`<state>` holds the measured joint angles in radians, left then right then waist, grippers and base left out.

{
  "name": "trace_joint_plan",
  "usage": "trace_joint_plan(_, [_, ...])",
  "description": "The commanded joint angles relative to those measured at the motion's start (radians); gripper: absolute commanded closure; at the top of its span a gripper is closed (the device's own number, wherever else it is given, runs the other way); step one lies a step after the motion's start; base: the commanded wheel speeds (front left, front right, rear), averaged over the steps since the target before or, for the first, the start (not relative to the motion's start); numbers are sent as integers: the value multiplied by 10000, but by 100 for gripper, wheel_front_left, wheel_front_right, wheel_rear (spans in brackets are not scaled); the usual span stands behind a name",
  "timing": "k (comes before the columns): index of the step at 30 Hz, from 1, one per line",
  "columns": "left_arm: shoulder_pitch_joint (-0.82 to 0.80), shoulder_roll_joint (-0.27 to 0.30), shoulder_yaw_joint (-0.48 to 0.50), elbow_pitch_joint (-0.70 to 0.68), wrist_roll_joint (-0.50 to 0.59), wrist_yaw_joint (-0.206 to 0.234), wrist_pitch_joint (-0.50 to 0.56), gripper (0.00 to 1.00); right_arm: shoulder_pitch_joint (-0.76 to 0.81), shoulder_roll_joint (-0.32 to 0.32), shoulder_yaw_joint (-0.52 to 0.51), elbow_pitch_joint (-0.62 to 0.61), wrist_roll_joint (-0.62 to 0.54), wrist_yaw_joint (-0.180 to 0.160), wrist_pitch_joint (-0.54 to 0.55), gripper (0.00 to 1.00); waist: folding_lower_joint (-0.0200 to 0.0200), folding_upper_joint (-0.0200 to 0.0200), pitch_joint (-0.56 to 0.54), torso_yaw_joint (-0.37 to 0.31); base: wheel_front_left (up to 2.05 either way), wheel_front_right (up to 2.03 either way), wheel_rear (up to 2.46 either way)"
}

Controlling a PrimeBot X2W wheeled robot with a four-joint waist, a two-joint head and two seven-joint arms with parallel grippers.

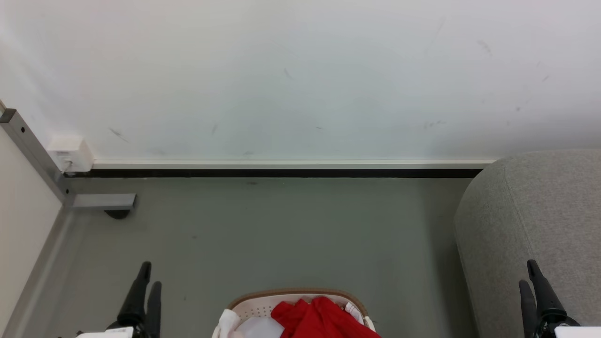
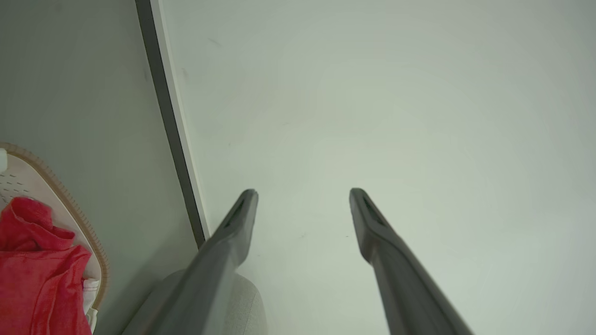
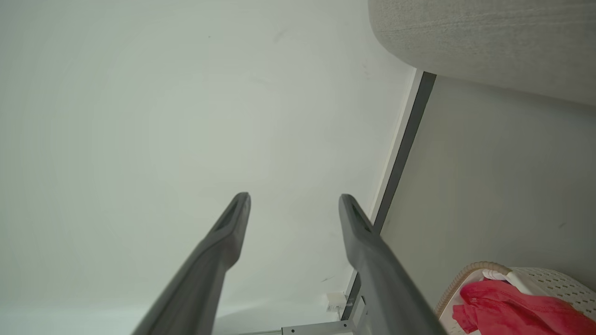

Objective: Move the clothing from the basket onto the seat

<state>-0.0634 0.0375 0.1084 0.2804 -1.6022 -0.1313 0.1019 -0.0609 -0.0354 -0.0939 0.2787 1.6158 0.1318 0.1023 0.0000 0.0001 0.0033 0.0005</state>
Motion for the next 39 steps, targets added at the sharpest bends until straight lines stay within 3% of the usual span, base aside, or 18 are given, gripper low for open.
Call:
trace_joint_plan(1, [-169, 51, -34, -298, 59, 0, -145, 0, -220, -82, 146, -273, -81, -1, -145, 0, 0, -1, 0, 7, 0, 0, 0])
trace_joint_plan(17, [-137, 73, -72, -1078, 2024, 2, -851, 0, -314, -105, 823, -894, -1433, -3, -853, 0, 0, -1, 31, 31, 0, 0, 0])
trace_joint_plan(29, [-190, 89, -213, -1553, 4262, 5, -1336, 0, -385, -213, 1109, -1150, -3703, -5, -1338, 0, 0, -1, 82, 13, 0, 0, 0])
trace_joint_plan(39, [-236, 102, -507, -1654, 6426, 337, -1698, 0, -463, -192, 844, -1102, -5840, -7, -1698, 0, 0, -1, 112, -38, 0, 0, 0])
